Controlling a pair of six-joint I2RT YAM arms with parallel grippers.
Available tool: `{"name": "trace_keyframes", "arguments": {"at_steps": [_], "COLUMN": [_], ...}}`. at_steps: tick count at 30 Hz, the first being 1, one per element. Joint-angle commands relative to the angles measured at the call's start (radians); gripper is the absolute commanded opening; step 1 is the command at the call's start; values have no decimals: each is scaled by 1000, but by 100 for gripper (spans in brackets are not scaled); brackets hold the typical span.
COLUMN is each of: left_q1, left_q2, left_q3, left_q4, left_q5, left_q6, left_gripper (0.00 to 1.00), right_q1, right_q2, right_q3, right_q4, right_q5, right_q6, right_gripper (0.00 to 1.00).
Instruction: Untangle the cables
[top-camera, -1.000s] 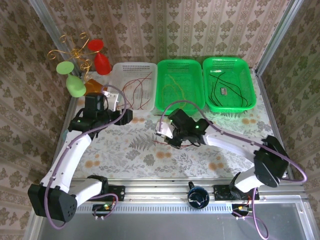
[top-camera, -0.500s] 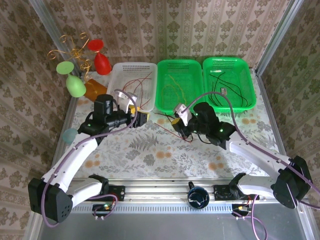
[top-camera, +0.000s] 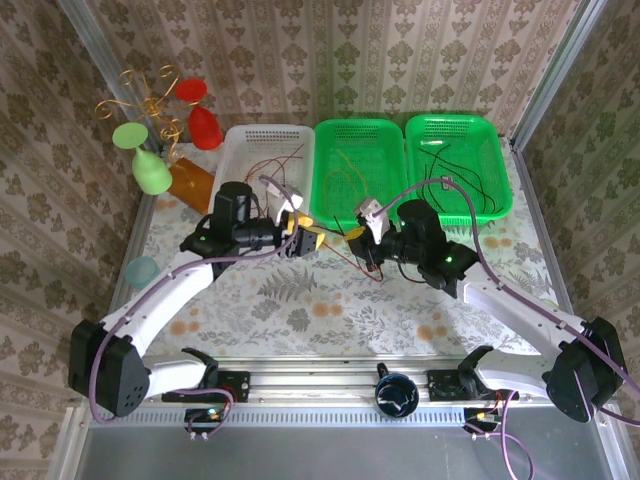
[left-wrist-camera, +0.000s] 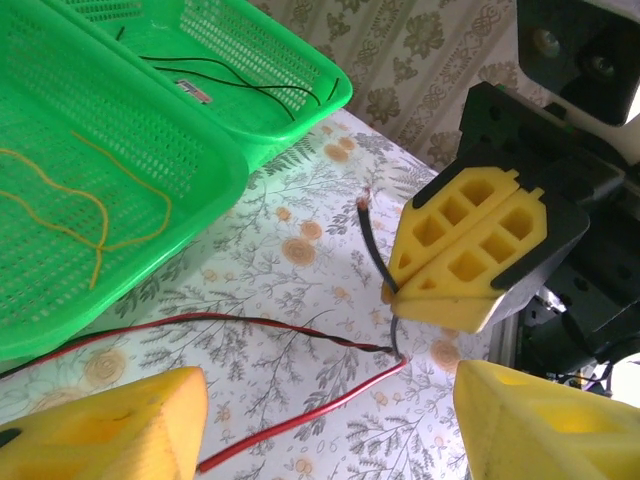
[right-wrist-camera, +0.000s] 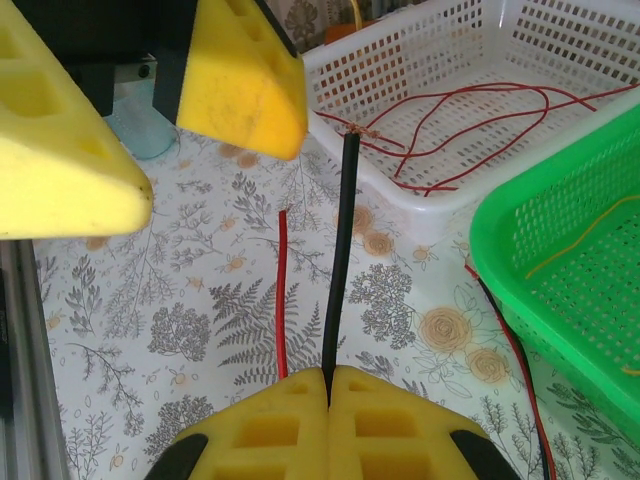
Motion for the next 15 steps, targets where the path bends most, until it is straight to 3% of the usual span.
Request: {"name": "trace_keyframes", "arguments": {"at_steps": [1, 5, 11, 15], "left_q1": [-25, -31, -29, -27], "left_q2": [10, 11, -16, -38], "left_q3": [41, 41, 27, -49], "left_q4": [37, 34, 19, 153], "left_q5": [15, -76, -296, -305], "left_q6": [-7, -38, -210, -353], "left_gripper": [66, 66, 66, 68], "right_q1": [-3, -9, -10, -12], "right_q2": [-1, -12, -34, -45], "right_q3": [27, 25, 1, -26], "right_q4": [39, 56, 119, 169], "right_q5": [-16, -8, 49, 95], "right_q6": [17, 31, 72, 95], "right_gripper": [0, 0, 0, 0]}}
